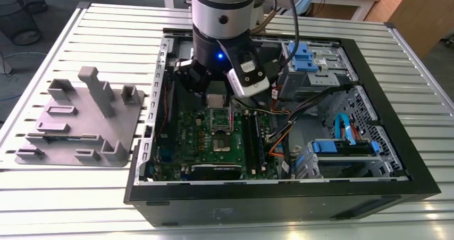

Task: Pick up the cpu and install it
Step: 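Place the cpu into insertion slot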

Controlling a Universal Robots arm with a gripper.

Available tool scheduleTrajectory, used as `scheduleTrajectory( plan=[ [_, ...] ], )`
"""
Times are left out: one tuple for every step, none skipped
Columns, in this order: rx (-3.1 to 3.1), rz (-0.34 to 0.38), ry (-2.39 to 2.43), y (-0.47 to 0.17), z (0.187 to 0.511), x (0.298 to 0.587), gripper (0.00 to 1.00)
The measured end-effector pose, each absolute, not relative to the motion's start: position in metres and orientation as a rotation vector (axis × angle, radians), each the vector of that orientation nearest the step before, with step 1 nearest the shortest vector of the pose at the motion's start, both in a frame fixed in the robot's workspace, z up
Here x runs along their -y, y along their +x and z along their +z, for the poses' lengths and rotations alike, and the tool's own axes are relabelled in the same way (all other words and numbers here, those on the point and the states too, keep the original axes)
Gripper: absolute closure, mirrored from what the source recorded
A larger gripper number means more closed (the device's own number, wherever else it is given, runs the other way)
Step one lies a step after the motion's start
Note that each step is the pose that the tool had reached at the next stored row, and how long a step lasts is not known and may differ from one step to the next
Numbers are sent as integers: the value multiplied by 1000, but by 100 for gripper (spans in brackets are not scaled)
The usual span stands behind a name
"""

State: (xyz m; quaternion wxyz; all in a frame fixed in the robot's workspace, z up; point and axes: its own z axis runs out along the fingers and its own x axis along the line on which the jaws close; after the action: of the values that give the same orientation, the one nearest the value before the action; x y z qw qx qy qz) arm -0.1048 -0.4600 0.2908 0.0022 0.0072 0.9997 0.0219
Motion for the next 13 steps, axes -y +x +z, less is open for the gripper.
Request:
scheduleTrajectory(
  plan=[
    [-3136,69,23,-105,291,460,53],
    [-3136,69,23,-105,290,460,53],
    [-3136,69,23,-105,290,460,53],
    [-3136,69,23,-105,290,460,53],
    [-3136,69,23,-105,290,460,53],
    [-3136,69,23,-105,289,460,53],
    [-3136,69,23,-105,289,460,53],
    [-3136,69,23,-105,289,460,53],
    [-3136,69,23,-105,289,460,53],
    [-3136,69,23,-105,289,460,53],
    [-3136,69,23,-105,288,460,53],
    [-3136,69,23,-105,288,460,53],
    [-3136,69,23,-105,288,460,53]
  ],
)
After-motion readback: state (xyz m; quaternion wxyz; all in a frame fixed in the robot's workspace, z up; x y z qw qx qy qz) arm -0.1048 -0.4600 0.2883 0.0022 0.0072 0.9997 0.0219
